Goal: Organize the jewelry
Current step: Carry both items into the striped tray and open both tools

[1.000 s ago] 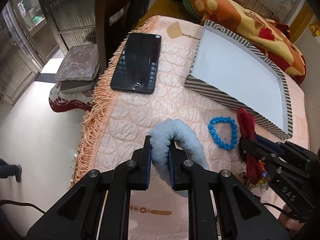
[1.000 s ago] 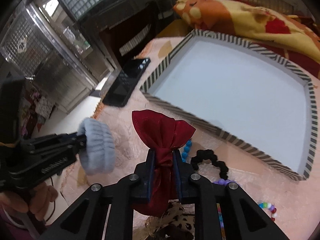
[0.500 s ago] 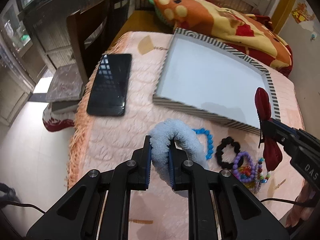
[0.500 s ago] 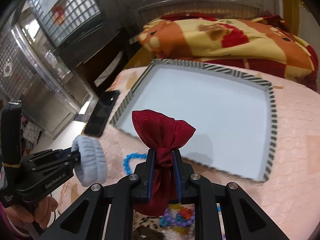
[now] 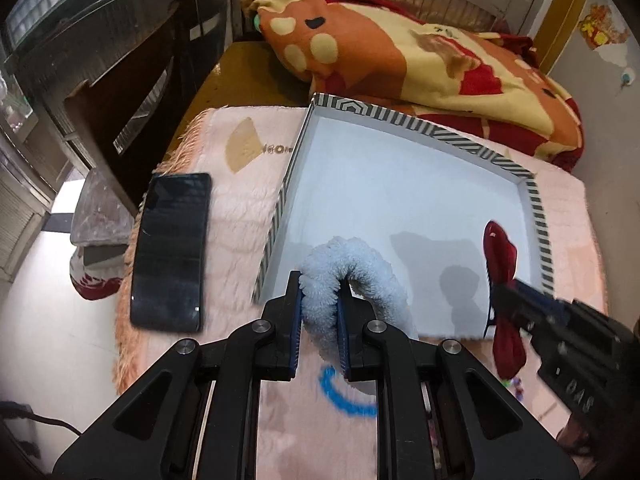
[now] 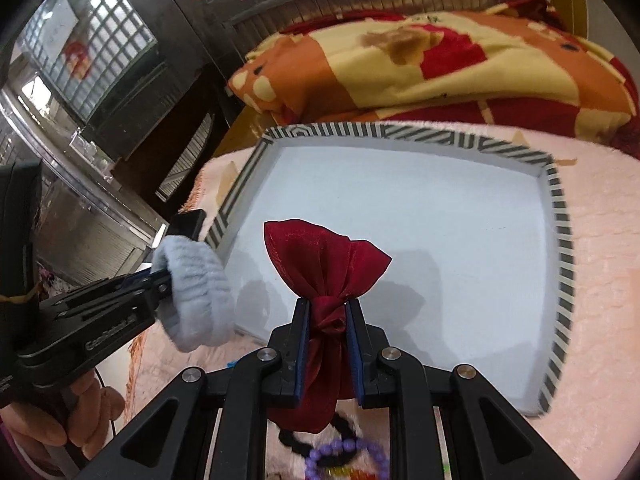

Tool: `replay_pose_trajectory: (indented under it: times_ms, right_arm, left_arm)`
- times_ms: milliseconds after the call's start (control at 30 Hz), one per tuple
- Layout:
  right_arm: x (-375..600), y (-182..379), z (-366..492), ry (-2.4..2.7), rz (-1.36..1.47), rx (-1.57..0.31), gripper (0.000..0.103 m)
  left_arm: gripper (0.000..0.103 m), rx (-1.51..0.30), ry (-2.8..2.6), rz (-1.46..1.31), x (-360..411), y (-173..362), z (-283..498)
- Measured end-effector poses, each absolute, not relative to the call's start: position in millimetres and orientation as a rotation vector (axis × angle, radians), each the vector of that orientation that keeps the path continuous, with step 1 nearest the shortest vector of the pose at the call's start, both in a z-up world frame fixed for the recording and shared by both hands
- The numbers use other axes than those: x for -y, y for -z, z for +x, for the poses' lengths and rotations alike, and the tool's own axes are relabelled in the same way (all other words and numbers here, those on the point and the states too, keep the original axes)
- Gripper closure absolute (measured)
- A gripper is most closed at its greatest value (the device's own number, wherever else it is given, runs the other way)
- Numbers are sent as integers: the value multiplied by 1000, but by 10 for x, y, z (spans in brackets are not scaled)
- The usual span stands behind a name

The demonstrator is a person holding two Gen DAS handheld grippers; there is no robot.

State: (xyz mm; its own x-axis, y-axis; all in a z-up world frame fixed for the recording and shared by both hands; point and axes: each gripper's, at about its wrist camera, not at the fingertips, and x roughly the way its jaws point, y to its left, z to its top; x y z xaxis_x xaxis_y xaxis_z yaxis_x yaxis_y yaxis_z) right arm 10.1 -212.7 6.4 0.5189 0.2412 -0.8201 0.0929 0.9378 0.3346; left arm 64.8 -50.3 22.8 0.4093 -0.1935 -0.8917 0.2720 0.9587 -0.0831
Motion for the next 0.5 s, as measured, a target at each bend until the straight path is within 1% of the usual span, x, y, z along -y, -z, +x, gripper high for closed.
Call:
replay_pose_trajectory:
  times_ms: [167,300,500]
  right_arm:
    - [2136,160,310,-106,409,-1074,86]
    - [2096,232,360,-132,405,-1101,86]
    - [2036,299,423,-148,395,-1126,86]
  left_arm:
    - [90,-1162,238,116,618,45,890]
    - [90,-1260,217,112,590,282,937]
    - [90,-1301,253,123,536,329,728]
